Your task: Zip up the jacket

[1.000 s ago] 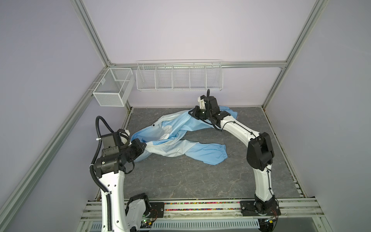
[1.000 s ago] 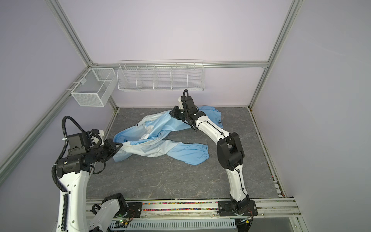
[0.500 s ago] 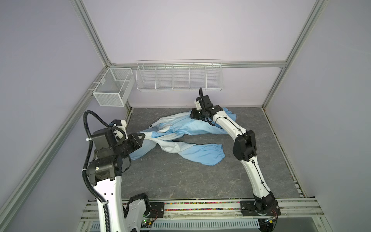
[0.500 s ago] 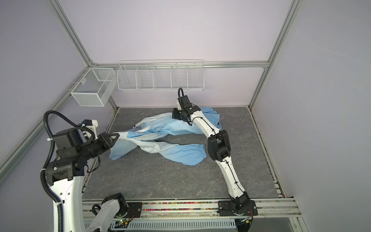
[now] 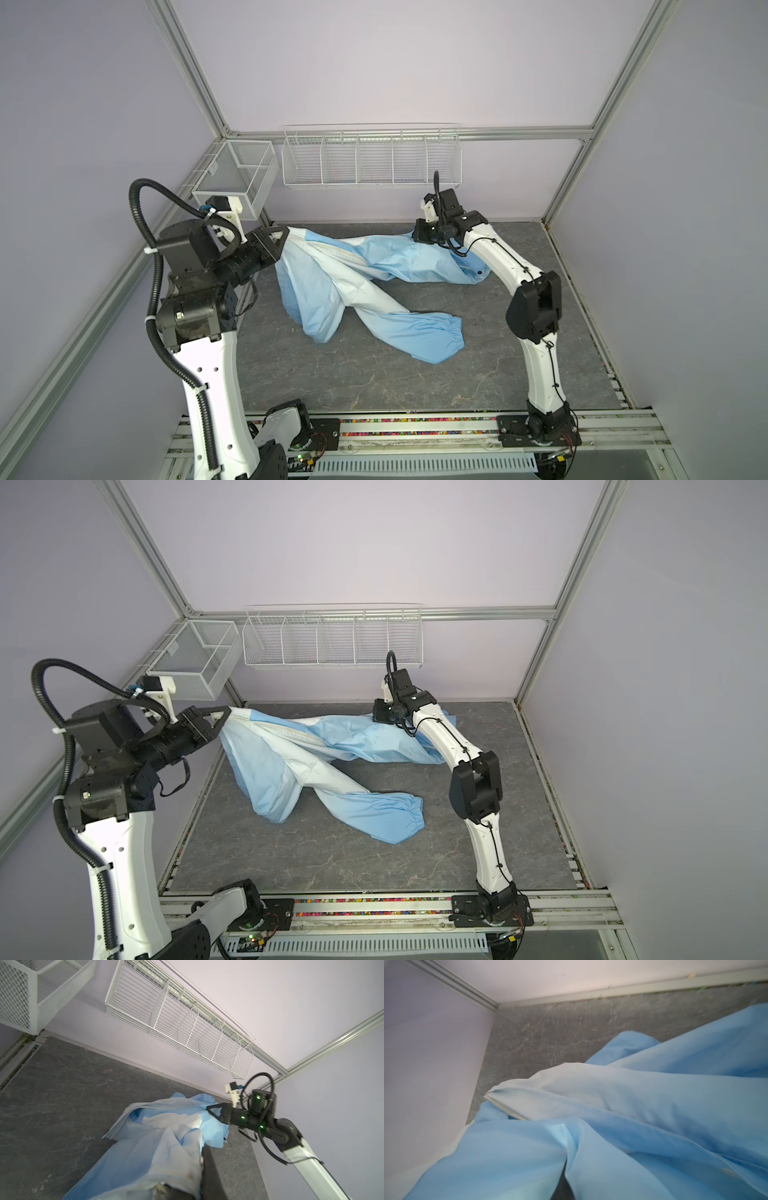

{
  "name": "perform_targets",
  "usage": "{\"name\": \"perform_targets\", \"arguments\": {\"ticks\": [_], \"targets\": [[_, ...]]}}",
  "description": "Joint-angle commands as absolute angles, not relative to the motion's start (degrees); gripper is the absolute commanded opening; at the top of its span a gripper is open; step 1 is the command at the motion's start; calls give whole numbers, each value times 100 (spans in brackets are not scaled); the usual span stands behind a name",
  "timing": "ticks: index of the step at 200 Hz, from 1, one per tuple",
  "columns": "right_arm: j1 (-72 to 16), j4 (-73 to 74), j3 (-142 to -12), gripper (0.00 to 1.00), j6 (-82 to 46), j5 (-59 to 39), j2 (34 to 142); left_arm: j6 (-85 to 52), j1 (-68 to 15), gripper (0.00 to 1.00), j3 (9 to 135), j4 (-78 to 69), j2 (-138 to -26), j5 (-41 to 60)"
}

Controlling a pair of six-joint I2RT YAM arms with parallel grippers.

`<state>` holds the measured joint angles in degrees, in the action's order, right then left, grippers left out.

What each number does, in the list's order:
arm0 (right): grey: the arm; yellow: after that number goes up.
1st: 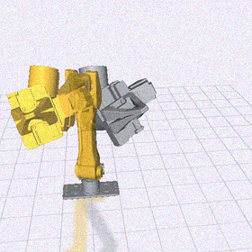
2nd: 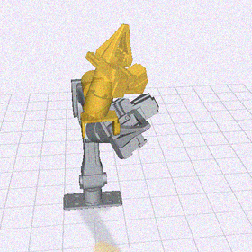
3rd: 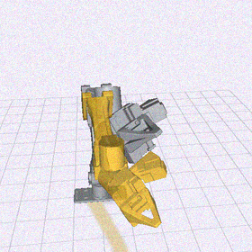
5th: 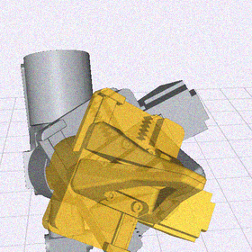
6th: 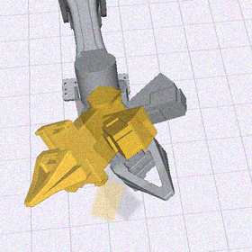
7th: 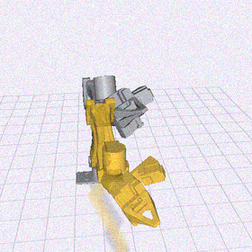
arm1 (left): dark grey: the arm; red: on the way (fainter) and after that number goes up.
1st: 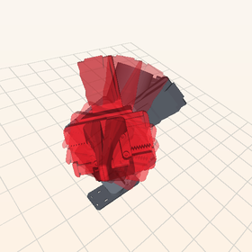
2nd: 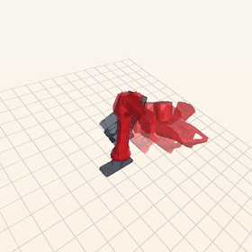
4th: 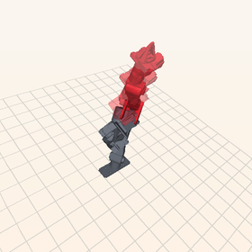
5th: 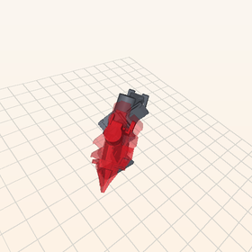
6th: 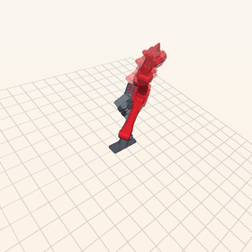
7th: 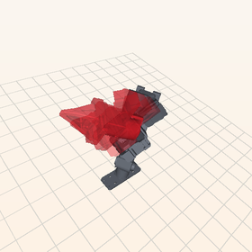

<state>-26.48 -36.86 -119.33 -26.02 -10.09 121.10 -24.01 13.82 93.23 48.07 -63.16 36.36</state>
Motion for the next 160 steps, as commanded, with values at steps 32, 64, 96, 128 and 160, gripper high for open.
{"name": "perform_targets", "arguments": {"ticks": [32, 64, 96, 128, 160], "targets": [[-1800, -3307, -10680, 7, -2271, -857, 9914, -1976, 1415, 0, 10660, 4592, -7253, 2694], [-1707, -3306, -10374, 7, -2127, -1038, 9342, -2112, 1415, 0, 11313, 4530, -7708, 2626], [-1672, -3502, -10566, 7, -2074, -1224, 9919, -2241, 1374, 0, 11121, 4517, -7925, 2830], [-1616, -3710, -11069, 7, -2171, -1230, 11035, -2090, 1092, 0, 10323, 4419, -7799, 2486], [-1606, -4066, -11576, 30, -2115, -1111, 11871, -2148, 971, 0, 9504, 4227, -7712, 2122]]}}
